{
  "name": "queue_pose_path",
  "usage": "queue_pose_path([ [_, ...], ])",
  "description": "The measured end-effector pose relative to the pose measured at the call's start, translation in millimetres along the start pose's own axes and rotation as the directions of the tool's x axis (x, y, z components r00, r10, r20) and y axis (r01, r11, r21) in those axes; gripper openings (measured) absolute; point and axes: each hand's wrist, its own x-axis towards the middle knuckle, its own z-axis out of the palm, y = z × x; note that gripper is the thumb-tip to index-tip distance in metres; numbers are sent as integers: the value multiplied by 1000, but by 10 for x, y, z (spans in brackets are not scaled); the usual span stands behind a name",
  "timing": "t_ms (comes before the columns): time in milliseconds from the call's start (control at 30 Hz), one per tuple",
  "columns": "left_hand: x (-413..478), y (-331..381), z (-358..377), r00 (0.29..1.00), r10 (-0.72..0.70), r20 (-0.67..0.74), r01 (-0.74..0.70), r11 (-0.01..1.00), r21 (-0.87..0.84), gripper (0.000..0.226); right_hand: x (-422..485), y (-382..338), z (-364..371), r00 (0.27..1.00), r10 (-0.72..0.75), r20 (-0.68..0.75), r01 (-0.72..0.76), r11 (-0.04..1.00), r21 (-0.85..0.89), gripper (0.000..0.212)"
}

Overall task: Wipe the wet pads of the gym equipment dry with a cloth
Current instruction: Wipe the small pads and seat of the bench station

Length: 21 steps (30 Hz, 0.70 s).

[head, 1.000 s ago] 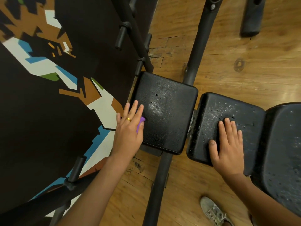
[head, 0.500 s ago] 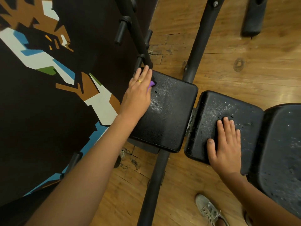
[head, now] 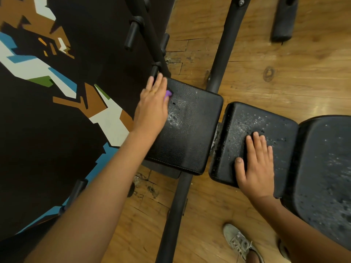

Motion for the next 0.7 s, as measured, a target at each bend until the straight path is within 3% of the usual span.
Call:
queue_pose_path([
  [134, 490, -77, -263, 948, 226, 222, -230, 973, -10, 55, 3, 0, -2, 1000, 2, 9, -2, 1000, 1, 66],
  [234, 634, -346, -506, 792, 423, 439, -485, 874, 33, 58, -6, 5, -1, 1000, 1, 11, -1, 1000, 8, 66],
  [300, 676, -475, -623, 711, 461, 532, -591, 801, 97, 60, -8, 0, -1, 1000, -1, 4, 1, 1000, 4, 66],
  [601, 826, -123, -415, 565, 559, 606, -774, 615, 154, 57, -8, -9, -13, 1000, 1, -1, -1, 1000, -4, 65],
  [701, 863, 11, -353, 488, 570, 661, -827, 545, 140, 55, -5, -12, -12, 1000, 4, -1, -4, 1000, -8, 65],
])
